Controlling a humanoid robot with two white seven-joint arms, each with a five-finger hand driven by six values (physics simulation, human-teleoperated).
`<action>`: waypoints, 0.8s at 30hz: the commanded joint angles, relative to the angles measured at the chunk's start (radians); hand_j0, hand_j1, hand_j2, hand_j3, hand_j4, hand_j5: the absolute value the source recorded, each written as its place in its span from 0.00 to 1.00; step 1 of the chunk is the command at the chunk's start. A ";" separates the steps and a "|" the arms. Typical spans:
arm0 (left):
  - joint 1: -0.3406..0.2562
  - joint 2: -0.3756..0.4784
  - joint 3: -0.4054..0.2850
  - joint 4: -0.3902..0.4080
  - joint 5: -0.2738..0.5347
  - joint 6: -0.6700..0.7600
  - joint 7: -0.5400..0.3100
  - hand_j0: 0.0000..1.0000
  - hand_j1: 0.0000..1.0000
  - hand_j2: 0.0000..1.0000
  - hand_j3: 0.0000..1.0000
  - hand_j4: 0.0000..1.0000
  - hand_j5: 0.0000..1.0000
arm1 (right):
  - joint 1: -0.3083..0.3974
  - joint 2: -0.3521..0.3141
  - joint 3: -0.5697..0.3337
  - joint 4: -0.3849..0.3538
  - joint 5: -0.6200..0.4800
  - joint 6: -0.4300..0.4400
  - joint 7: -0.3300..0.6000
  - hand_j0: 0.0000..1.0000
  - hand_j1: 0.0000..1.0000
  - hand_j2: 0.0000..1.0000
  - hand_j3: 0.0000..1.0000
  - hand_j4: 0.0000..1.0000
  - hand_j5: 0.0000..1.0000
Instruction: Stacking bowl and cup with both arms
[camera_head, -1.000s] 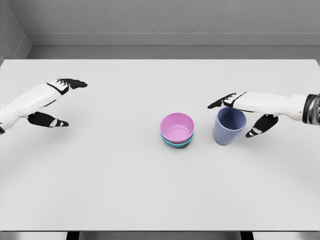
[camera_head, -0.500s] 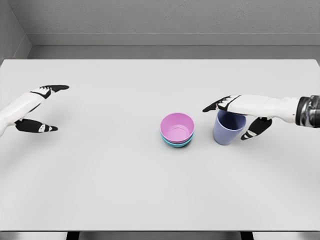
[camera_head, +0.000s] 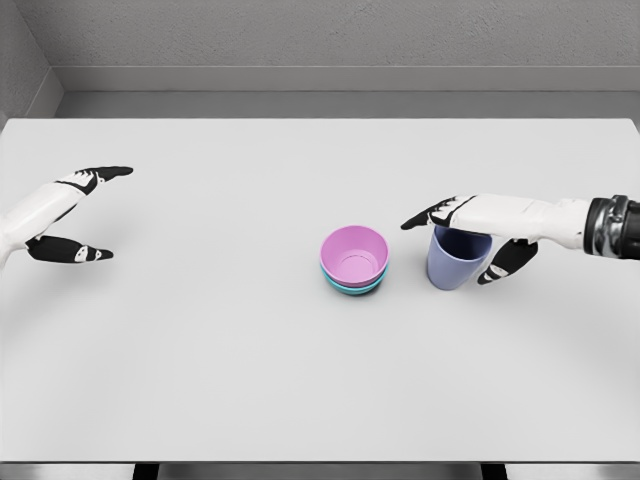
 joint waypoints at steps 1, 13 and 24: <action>0.000 0.000 0.000 -0.001 0.008 0.002 0.000 1.00 1.00 1.00 1.00 1.00 1.00 | 0.000 0.002 0.001 0.003 0.000 0.004 0.000 1.00 1.00 1.00 1.00 1.00 1.00; 0.002 -0.007 0.011 -0.001 0.008 0.002 -0.015 1.00 1.00 1.00 1.00 1.00 1.00 | -0.021 0.030 0.024 0.037 0.012 0.017 0.000 1.00 1.00 1.00 1.00 1.00 1.00; 0.003 -0.009 0.011 -0.003 0.008 0.002 -0.015 1.00 1.00 1.00 1.00 1.00 1.00 | -0.029 0.031 0.031 0.051 0.012 0.015 0.000 0.82 0.82 0.82 0.82 0.82 0.82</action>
